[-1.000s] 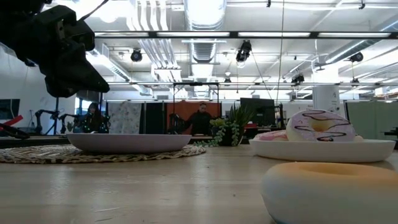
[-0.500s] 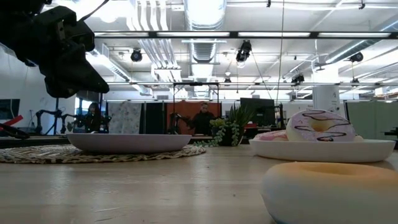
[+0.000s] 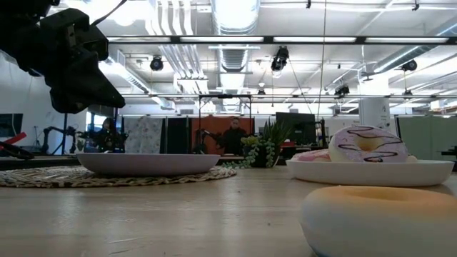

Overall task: Pick & Place donuts
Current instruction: Put the small orange donut on the purple plate

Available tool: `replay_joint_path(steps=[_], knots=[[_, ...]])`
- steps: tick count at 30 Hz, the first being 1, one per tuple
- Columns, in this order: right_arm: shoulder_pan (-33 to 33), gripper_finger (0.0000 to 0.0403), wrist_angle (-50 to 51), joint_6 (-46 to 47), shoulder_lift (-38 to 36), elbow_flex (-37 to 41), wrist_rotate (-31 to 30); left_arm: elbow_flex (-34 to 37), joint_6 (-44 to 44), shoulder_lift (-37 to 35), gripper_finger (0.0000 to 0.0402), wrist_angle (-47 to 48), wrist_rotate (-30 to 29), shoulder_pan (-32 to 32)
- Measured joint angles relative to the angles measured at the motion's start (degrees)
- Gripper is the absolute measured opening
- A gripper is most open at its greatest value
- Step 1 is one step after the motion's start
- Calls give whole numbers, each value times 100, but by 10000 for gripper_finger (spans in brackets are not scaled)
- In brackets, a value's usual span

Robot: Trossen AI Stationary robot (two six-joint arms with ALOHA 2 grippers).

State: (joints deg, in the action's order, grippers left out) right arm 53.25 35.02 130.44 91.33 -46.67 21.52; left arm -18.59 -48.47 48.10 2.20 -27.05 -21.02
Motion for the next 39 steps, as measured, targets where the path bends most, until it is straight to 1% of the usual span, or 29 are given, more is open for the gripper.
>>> replay_joint_path(steps=[4, 8, 10, 12, 14, 18, 20, 22, 24, 27, 30, 34, 37, 39], knots=[[-4, 119, -19, 73, -6, 64, 10, 2, 0, 0, 4, 2, -18, 0], [-10, 70, -70, 73, -9, 117, -35, 9, 0, 0, 4, 17, -52, 0], [-3, 43, -150, 65, -22, 126, -249, 9, 0, 0, 4, 17, -55, 0], [7, 20, -277, 125, -53, 91, -659, 9, -29, 0, 4, 15, -56, 0], [-4, 13, -628, 136, -130, 41, -1435, 9, -106, 0, 4, 7, -61, 0], [-129, 11, -1917, -16, -394, 63, -3642, 9, -113, -1, 4, -275, -65, 0], [-285, 11, -2224, -92, -477, 65, -4708, 9, -13, -11, 4, -629, -64, 0], [-508, 12, -2268, -180, -505, 63, -5577, 9, 245, -9, 4, -1092, -64, 0], [-814, 12, -2352, -238, -509, 67, -6138, 9, 518, 2, 4, -1600, -66, 0], [-1328, 13, -2821, -592, -507, 96, -6695, 9, 782, 49, 4, -2200, -65, 22], [-1940, 13, -3487, -1333, -506, 106, -6924, 8, 931, 152, 4, -2503, -66, 57], [-2825, 13, -4744, -2743, -505, 107, -6945, -52, 946, 382, 14, -2709, -66, 95], [-3414, 13, -5726, -3802, -496, 107, -6648, -216, 963, 571, 46, -2833, -71, 111], [-3717, 13, -6245, -4284, -490, 107, -6364, -360, 1126, 714, 75, -2815, -162, 113]])
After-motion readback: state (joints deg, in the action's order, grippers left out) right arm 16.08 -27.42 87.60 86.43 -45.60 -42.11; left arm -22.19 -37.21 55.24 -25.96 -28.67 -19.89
